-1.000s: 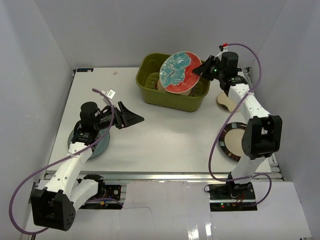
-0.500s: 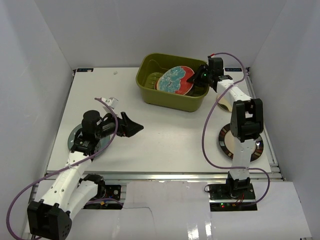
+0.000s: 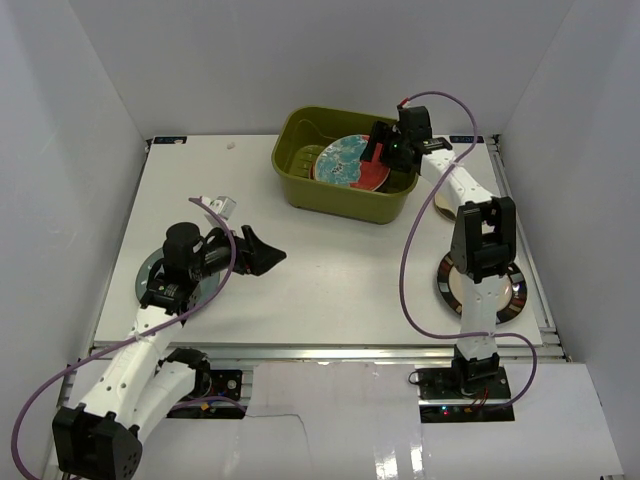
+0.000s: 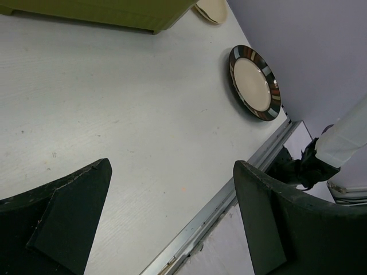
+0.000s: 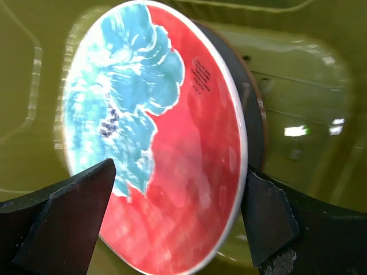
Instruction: Place the plates into the plastic bin on the countertop
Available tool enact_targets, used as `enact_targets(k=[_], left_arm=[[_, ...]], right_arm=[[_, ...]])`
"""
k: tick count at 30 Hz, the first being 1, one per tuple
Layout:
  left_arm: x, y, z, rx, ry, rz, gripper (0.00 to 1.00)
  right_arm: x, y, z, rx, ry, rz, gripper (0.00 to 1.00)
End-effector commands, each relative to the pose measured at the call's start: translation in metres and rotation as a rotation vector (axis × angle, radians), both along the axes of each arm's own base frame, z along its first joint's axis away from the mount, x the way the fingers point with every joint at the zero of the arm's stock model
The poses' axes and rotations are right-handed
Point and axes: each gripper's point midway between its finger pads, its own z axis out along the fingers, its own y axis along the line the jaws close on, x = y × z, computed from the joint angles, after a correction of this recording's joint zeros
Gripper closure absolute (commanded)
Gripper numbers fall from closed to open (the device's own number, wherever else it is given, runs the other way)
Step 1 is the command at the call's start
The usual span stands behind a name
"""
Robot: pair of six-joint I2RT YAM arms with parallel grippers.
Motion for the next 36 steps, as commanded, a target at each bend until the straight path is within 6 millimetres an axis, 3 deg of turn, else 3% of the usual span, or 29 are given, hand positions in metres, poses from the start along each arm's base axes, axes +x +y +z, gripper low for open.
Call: enact_targets(k=[1, 2, 4, 7, 12, 14, 17, 18, 19, 20, 21, 22, 23, 24, 25, 26, 27, 28, 29, 30, 31, 32, 33, 35, 36], left_arm=[[0.005, 0.003, 0.005, 0.013, -0.024, 0.029, 0.02], [0.008, 0.004, 0.006, 0.016, -0.029, 0.044, 0.02], [0.013, 0.007, 0.01, 0.018, -0.033, 0.073, 0.02], [0.015, 0.008, 0.016, 0.016, -0.045, 0.087, 0.02], [0.018, 0.014, 0.026, 0.029, -0.064, 0.124, 0.02], [0.019, 0.016, 0.032, 0.024, -0.065, 0.144, 0.02], [0.02, 0.019, 0.067, -0.018, -0.125, 0.179, 0.02], [0.02, 0.025, 0.094, -0.039, -0.187, 0.218, 0.02], [0.019, 0.029, 0.109, -0.055, -0.221, 0.242, 0.02], [0.017, 0.033, 0.123, -0.07, -0.253, 0.267, 0.02], [0.01, 0.042, 0.15, -0.102, -0.315, 0.313, 0.02], [0.007, 0.046, 0.162, -0.117, -0.342, 0.333, 0.02], [0.003, 0.05, 0.172, -0.134, -0.368, 0.351, 0.02], [-0.003, 0.053, 0.186, -0.157, -0.395, 0.365, 0.02], [-0.009, 0.056, 0.195, -0.173, -0.421, 0.372, 0.02], [-0.013, 0.056, 0.199, -0.179, -0.429, 0.365, 0.02], [-0.017, 0.055, 0.203, -0.184, -0.439, 0.357, 0.02], [-0.021, 0.053, 0.205, -0.186, -0.438, 0.335, 0.02], [-0.023, 0.051, 0.204, -0.185, -0.435, 0.323, 0.02], [-0.024, 0.05, 0.202, -0.18, -0.427, 0.314, 0.02], [-0.026, 0.047, 0.199, -0.177, -0.422, 0.291, 0.02], [-0.027, 0.045, 0.196, -0.171, -0.419, 0.28, 0.02], [-0.028, 0.044, 0.193, -0.166, -0.417, 0.27, 0.02], [-0.03, 0.041, 0.184, -0.151, -0.413, 0.242, 0.02], [-0.03, 0.04, 0.18, -0.145, -0.407, 0.236, 0.02]], right_arm=[[0.013, -0.016, 0.047, -0.185, -0.157, -0.013, 0.1], [0.011, -0.011, 0.051, -0.236, -0.183, -0.01, 0.1], [0.017, -0.023, 0.066, -0.415, -0.258, -0.051, 0.1], [0.019, -0.013, 0.081, -0.54, -0.322, -0.026, 0.1], [0.014, -0.001, 0.096, -0.559, -0.357, -0.009, 0.1], [0.003, 0.009, 0.115, -0.496, -0.383, 0.001, 0.1], [-0.036, 0.057, 0.164, -0.276, -0.483, 0.103, 0.09], [-0.061, 0.064, 0.201, -0.191, -0.549, 0.114, 0.06], [-0.085, 0.088, 0.207, -0.111, -0.565, 0.164, 0.04], [-0.109, 0.106, 0.167, -0.029, -0.47, 0.204, 0.04], [-0.129, 0.117, 0.194, 0.083, -0.544, 0.21, 0.09], [-0.155, 0.144, 0.185, 0.155, -0.531, 0.266, 0.14], [-0.176, 0.158, 0.143, 0.174, -0.454, 0.311, 0.19], [-0.188, 0.175, 0.142, 0.256, -0.448, 0.32, 0.23], [-0.215, 0.202, 0.128, 0.287, -0.414, 0.378, 0.3], [-0.228, 0.215, 0.116, 0.308, -0.385, 0.405, 0.39], [-0.238, 0.232, 0.088, 0.323, -0.322, 0.422, 0.41], [-0.257, 0.255, 0.082, 0.349, -0.308, 0.467, 0.47], [-0.27, 0.27, 0.072, 0.361, -0.275, 0.512, 0.67], [-0.273, 0.288, 0.053, 0.347, -0.242, 0.53, 0.68], [-0.29, 0.306, 0.044, 0.352, -0.213, 0.563, 0.63], [-0.296, 0.316, 0.038, 0.36, -0.199, 0.583, 0.57], [-0.298, 0.329, 0.021, 0.357, -0.171, 0.596, 0.5], [-0.315, 0.349, 0.012, 0.439, -0.114, 0.65, 0.35], [-0.319, 0.356, -0.013, 0.444, -0.069, 0.669, 0.33]])
